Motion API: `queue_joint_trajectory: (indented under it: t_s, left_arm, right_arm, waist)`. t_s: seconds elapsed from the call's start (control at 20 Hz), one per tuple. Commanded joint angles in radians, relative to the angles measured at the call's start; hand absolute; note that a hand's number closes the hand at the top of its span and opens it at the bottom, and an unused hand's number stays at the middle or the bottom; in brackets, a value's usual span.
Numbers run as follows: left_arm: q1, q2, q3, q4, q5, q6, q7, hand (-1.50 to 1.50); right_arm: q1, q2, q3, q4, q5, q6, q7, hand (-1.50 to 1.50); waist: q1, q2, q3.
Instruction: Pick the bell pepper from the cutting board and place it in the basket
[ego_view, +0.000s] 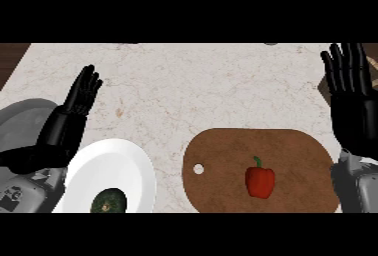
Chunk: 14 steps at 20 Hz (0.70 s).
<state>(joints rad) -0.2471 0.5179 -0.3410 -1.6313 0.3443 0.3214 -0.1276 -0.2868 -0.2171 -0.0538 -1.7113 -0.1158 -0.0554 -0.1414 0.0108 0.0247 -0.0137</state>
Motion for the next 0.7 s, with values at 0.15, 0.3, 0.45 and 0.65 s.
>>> queue_joint_trajectory:
  t_s: [0.15,0.3,0.45,0.65]
  left_arm:
    - [0.078,-0.036,0.079,0.018,0.032,0.091,0.039,0.0]
    - [0.149,-0.085,0.054,0.039,0.059,0.098,0.037,0.0]
    - [0.152,-0.107,0.028,0.022,0.047,0.095,0.021,0.0]
    - [0.164,-0.129,0.014,0.013,0.035,0.122,0.026,0.0]
  right_arm:
    - [0.231,0.071,0.02,-0.156,0.208,-0.269,0.168,1.5]
    - [0.315,-0.002,0.194,-0.193,0.431,-0.224,0.204,1.5]
    - [0.325,0.155,0.328,-0.101,0.647,-0.409,0.274,-1.5]
    - [0.341,0.214,0.375,-0.085,0.82,-0.68,0.427,-1.5]
  waist:
    - [-0.049,-0.038,0.01]
    - [-0.033,-0.037,0.001]
    - [0.005,-0.026,0.003]
    - [-0.007,-0.032,0.006]
